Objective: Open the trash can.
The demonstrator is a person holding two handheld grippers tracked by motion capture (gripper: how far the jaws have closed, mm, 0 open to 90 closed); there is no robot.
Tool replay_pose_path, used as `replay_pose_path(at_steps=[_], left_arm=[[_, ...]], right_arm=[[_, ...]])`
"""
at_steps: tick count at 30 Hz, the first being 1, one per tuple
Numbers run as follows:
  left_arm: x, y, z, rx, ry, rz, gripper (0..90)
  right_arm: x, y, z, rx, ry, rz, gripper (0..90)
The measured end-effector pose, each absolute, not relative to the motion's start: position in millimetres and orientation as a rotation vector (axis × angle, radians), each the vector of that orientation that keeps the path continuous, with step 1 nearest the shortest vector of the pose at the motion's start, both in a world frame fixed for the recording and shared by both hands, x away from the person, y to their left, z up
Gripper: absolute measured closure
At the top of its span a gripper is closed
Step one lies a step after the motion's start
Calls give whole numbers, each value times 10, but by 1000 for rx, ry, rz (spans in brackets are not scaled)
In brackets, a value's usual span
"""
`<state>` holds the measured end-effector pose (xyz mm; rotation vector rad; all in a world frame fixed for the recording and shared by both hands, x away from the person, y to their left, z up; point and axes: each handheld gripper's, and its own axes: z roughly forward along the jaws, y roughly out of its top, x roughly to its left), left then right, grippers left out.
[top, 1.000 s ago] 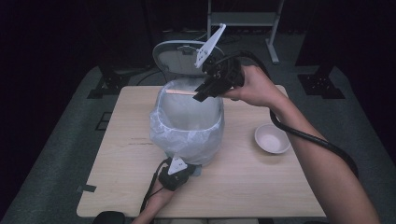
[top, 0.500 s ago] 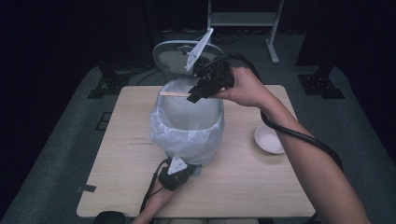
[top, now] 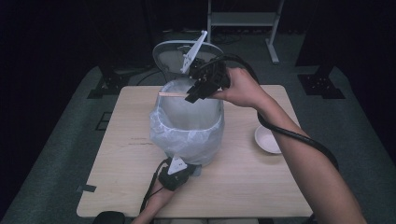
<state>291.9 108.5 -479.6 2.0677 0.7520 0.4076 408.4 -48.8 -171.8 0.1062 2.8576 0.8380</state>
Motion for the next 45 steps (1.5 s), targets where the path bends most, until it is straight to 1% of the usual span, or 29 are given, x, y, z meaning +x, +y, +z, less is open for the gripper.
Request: replay_pose_path(at_steps=[1, 2, 4, 12, 21, 25, 37, 40, 41, 44, 45], left_arm=[[2920, 1085, -4797, 2066, 752, 407, 900], [2920, 1085, -4797, 2066, 752, 407, 900], [2919, 1086, -4797, 2067, 751, 409, 900], [2919, 1086, -4796, 2068, 750, 409, 900], [2918, 1083, -4796, 2069, 751, 408, 900], [2918, 1085, -4795, 2069, 750, 407, 900], [2918, 1086, -4796, 2069, 747, 408, 900], [2914, 1084, -4798, 2068, 748, 413, 900], [2914, 1084, -4798, 2067, 749, 414, 900], [2914, 1085, -4798, 2068, 750, 413, 900], [2914, 1085, -4798, 2068, 748, 414, 900]], right_arm=[[4083, -483, -1718, 119, 2843, 835, 748], [4083, -483, -1718, 119, 2843, 835, 748], [4077, -490, -1714, 121, 2832, 836, 706], [4033, -546, -1712, 95, 2834, 863, 676], [3987, -764, -1723, 118, 2842, 918, 640], [3960, -940, -1747, 131, 2853, 948, 591], [3910, -1393, -1855, 230, 2849, 1015, 541], [3911, -1511, -1885, 260, 2839, 1033, 518], [3917, -1599, -1913, 288, 2826, 1051, 473], [3920, -1670, -1937, 312, 2823, 1068, 467], [3919, -1753, -1969, 341, 2817, 1080, 458]])
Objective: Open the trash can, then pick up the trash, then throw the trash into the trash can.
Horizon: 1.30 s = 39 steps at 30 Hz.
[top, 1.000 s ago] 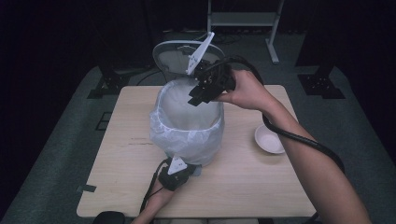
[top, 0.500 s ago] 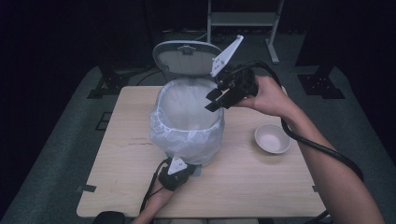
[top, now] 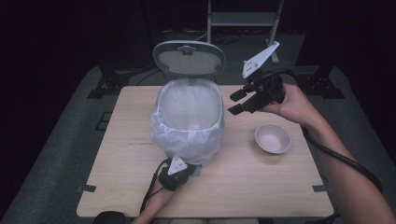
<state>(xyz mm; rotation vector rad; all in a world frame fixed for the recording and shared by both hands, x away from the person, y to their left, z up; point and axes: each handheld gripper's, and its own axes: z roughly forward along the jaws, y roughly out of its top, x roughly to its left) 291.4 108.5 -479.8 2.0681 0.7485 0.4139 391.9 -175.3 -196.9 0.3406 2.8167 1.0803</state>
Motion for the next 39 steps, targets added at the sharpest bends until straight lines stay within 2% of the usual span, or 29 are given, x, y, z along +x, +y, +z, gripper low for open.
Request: replay_pose_path(at_steps=[16, 28, 39], left_arm=[[2912, 1080, -4795, 2072, 749, 418, 900], [2910, 1076, -4798, 2066, 751, 422, 900], [2904, 1073, -4799, 2064, 758, 416, 900]], right_arm=[[3888, -2326, -2345, 504, 2789, 1102, 424], [3837, -2836, -2909, 681, 2758, 1129, 403], [3832, -3101, -3342, 768, 2727, 1133, 400]])
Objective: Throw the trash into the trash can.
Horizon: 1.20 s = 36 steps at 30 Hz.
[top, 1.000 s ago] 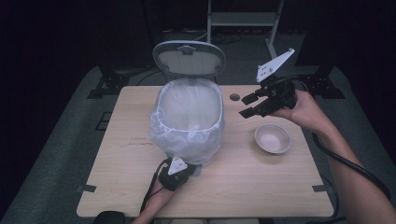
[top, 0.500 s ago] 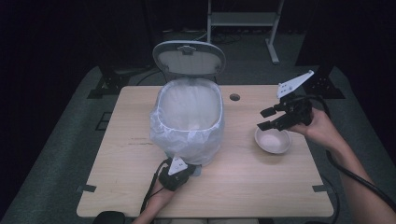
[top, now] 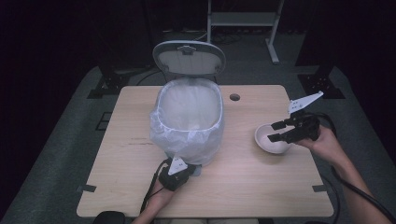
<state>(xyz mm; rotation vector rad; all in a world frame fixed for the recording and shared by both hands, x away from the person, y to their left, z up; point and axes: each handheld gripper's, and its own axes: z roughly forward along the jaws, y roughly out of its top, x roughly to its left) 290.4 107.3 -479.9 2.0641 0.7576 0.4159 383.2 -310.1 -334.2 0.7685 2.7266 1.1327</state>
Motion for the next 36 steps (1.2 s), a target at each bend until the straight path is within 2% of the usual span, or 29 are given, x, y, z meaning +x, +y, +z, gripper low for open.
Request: replay_pose_path(at_steps=[19, 36], left_arm=[[2907, 1077, -4800, 2066, 756, 417, 900], [2907, 1078, -4800, 2066, 755, 417, 900]], right_arm=[[3821, -3154, -4022, 815, 2771, 1048, 424], [3868, -3104, -4301, 803, 2765, 975, 462]])
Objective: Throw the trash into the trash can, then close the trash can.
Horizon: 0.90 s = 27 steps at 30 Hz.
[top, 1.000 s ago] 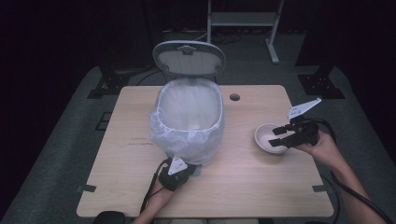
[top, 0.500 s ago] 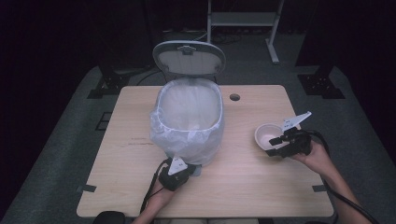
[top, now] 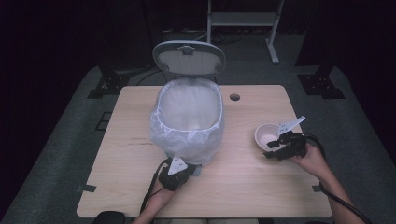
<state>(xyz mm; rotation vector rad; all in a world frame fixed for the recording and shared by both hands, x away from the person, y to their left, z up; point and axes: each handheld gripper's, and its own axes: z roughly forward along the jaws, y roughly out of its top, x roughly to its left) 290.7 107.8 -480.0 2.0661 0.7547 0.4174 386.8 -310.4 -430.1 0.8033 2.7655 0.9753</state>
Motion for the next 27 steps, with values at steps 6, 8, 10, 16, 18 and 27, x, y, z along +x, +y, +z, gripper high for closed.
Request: replay_pose_path(at_steps=[6, 8, 10, 16, 18, 27], left_arm=[[2907, 1078, -4800, 2066, 755, 416, 900], [2907, 1078, -4800, 2066, 755, 417, 900], [2909, 1079, -4800, 2066, 756, 412, 900], [2908, 1077, -4800, 2066, 755, 417, 900], [2908, 1078, -4801, 2065, 756, 414, 900], [2908, 1078, -4801, 2065, 757, 413, 900]], right_arm=[[3880, -3080, -4400, 816, 2780, 935, 471], [3886, -3073, -4414, 807, 2779, 935, 479], [3888, -3064, -4417, 805, 2780, 933, 484], [3893, -3044, -4403, 791, 2780, 917, 562], [3895, -3033, -4410, 777, 2781, 894, 591], [3874, -3024, -4335, 750, 2777, 904, 728]])
